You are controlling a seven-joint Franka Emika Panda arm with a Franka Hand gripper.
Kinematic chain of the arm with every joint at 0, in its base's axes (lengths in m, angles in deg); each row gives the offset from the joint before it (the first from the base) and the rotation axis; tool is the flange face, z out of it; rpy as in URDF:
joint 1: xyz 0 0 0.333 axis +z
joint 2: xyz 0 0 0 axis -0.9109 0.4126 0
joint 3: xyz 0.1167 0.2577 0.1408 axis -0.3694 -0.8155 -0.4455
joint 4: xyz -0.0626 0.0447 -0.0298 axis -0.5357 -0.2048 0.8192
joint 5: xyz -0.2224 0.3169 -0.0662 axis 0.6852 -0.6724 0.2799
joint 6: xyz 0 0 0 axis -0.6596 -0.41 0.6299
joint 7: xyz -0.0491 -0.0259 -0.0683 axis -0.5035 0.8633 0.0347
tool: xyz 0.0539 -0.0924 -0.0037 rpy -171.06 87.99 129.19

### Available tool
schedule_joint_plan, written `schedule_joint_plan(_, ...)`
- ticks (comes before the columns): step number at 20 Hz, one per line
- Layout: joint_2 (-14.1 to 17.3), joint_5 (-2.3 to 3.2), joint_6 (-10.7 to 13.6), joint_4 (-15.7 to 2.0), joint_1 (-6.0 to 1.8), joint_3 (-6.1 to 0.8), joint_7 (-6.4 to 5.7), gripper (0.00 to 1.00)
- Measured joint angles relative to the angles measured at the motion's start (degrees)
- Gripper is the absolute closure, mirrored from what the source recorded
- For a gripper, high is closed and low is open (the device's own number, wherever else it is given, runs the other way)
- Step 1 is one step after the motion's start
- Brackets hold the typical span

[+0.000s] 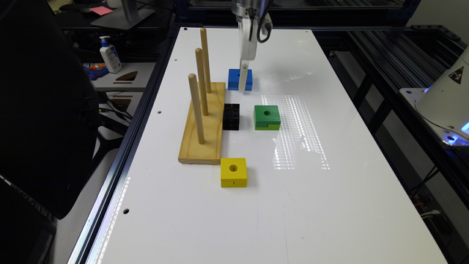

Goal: Pick up blue block.

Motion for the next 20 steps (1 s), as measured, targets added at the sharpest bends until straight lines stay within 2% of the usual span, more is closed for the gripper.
schedule_joint_plan(7,0.3,0.01,0.0,-0.45,0.01,0.03,0.01,0.0)
schedule_joint_plan(11,0.8,0.01,0.0,-1.27,0.13,0.02,0.0,0.0)
schedule_joint_plan(12,1.1,0.01,0.0,-1.81,0.18,0.01,0.01,1.0)
schedule_joint_plan(20,1.1,0.01,0.1,-1.81,0.12,-0.03,0.01,1.0)
